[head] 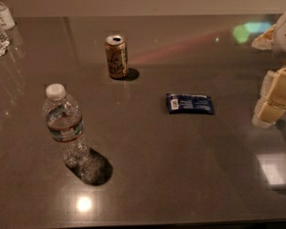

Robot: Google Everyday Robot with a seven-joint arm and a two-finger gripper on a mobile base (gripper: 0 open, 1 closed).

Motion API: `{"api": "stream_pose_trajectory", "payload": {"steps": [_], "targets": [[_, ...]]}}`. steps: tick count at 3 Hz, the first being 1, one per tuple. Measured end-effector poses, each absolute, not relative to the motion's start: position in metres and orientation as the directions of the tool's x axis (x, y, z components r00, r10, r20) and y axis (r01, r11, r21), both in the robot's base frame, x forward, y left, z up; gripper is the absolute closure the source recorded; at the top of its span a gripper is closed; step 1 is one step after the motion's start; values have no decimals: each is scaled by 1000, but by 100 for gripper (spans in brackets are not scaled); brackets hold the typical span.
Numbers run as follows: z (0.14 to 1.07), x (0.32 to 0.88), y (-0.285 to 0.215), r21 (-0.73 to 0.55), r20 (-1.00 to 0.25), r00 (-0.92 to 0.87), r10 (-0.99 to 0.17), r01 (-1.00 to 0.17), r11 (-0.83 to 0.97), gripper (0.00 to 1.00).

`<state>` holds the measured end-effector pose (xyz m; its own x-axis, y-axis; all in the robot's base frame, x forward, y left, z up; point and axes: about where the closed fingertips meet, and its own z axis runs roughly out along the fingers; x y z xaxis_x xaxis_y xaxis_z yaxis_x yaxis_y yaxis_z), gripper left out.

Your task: Move rxbar blueberry near water bottle

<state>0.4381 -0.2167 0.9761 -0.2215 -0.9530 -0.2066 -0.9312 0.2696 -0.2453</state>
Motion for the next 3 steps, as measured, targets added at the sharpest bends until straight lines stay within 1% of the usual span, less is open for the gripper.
{"api": "stream_pose_trajectory", "payload": {"steps": [1,3], "targets": [[976,438,-217,-246,-207,-221,-953,-931,270,0],[963,462,-213,-234,-274,-166,-947,-944,234,0]]}}
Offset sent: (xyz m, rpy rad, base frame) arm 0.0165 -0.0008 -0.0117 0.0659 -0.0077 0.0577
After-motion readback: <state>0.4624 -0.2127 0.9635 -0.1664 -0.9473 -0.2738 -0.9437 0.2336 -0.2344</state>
